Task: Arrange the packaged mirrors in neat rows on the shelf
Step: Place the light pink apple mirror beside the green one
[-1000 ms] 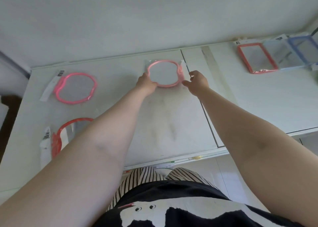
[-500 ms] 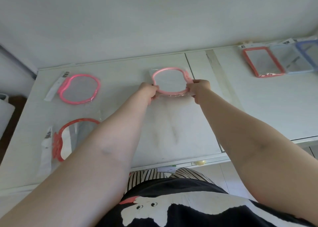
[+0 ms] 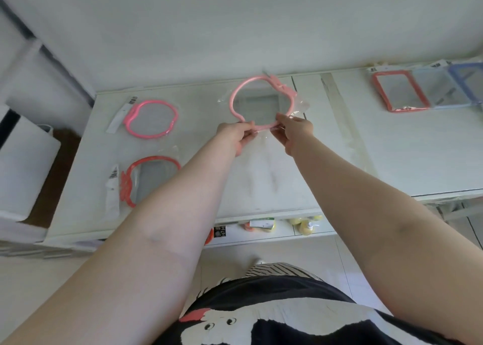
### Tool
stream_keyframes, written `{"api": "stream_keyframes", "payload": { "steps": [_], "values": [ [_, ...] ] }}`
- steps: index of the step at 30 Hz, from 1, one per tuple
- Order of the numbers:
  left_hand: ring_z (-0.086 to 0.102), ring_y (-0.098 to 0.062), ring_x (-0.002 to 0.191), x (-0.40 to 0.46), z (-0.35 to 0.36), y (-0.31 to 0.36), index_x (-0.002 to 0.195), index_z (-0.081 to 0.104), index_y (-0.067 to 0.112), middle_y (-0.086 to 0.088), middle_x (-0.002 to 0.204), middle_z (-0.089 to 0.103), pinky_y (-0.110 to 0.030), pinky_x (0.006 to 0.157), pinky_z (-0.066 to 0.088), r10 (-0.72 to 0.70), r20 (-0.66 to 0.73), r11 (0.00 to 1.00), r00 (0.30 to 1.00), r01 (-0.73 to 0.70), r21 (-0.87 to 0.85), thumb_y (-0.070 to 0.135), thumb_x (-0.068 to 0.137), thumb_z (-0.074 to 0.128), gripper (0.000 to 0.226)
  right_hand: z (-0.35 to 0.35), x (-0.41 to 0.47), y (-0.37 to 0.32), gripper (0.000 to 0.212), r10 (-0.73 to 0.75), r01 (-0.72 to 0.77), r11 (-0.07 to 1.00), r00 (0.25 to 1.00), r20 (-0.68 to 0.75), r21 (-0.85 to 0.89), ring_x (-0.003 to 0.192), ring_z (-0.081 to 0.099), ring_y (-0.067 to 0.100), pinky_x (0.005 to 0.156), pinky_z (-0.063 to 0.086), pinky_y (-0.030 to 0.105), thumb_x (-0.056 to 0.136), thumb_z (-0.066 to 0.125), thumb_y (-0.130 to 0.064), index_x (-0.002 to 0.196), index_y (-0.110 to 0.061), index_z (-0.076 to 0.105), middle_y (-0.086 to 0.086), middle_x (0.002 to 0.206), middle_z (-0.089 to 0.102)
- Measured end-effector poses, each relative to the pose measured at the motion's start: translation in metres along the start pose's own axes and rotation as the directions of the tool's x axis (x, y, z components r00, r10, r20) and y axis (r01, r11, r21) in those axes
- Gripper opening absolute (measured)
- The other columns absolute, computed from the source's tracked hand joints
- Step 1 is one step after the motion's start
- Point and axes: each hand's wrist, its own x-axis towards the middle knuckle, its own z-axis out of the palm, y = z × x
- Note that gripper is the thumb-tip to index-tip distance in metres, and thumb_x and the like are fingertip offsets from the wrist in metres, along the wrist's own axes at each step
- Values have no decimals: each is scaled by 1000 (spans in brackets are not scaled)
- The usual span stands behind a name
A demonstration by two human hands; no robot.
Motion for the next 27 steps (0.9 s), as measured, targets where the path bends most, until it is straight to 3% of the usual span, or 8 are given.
{"api": "stream_keyframes", "payload": {
  "steps": [4, 6, 9, 12, 16, 20, 24, 27],
  "values": [
    [57, -13, 67, -26, -40, -8, 80, 58, 8, -5, 76, 57, -29, 81, 55, 15, -13, 995, 1000, -14, 100, 20, 86, 69, 18, -30, -35, 7, 23, -40, 43, 991, 999, 25, -126, 58, 57, 20, 74, 58, 32, 84, 68, -3, 67, -7, 53, 11, 70, 58],
    [55, -12, 65, -41, -62, -17, 95, 60, 11, -2, 75, 55, -32, 87, 53, 53, -79, 968, 995, -32, 248, 31, 83, 71, 26, -53, -56, 14, 15, -29, 38, 986, 998, 59, -165, 60, 60, 19, 66, 59, 28, 86, 67, -3, 74, -6, 59, 11, 73, 61],
    [59, -10, 63, -76, -76, -38, 83, 62, 14, 1, 70, 62, -26, 70, 54, 64, -10, 940, 998, -57, 337, 26, 86, 69, 13, -88, -89, 29, 6, 6, 14, 967, 997, 79, -256, 63, 62, 17, 54, 58, 22, 87, 68, -7, 86, -4, 63, 9, 77, 63],
    [61, -7, 58, -106, -72, -66, 72, 62, 11, 7, 46, 65, -20, 52, 54, 37, 55, 939, 998, -53, 339, 16, 88, 66, 18, -118, -117, 41, 5, 33, -3, 953, 995, 94, -302, 64, 63, 17, 56, 59, 21, 87, 68, -8, 85, -5, 64, 9, 80, 63],
    [56, -8, 62, -129, -54, -91, 88, 69, 6, 3, 66, 64, -18, 54, 50, 19, 80, 920, 997, -49, 389, 17, 88, 66, 11, -154, -140, 45, 8, 11, 4, 954, 999, 49, -299, 61, 60, 15, 56, 56, 19, 87, 69, -11, 80, -8, 64, 7, 76, 62],
    [56, -12, 61, -143, -11, -109, 68, 60, 10, 1, 63, 62, -21, 51, 56, -5, 66, 932, 998, -20, 362, 14, 88, 66, 21, -192, -147, 37, 13, -43, 19, 976, 994, -102, -218, 58, 55, 15, 61, 55, 21, 85, 71, -16, 79, -5, 67, 6, 69, 61],
    [60, -16, 61, -149, 51, -142, 66, 62, 9, -4, 71, 63, -36, 86, 58, -39, 56, 942, 998, 18, 337, 16, 84, 71, 21, -248, -146, 20, 19, -38, 1, 982, 980, -196, -188, 52, 58, 14, 53, 52, 20, 83, 72, -12, 101, -6, 69, 6, 72, 66],
    [60, -13, 62, -158, 105, -172, 73, 62, 9, -3, 73, 62, -28, 66, 59, -91, 118, 937, 989, 45, 346, 14, 85, 69, 15, -305, -137, 0, 23, -37, -11, 986, 959, -282, -167, 34, 52, 9, 41, 43, 16, 82, 71, -9, 105, -10, 70, 5, 69, 64]
  ]
}}
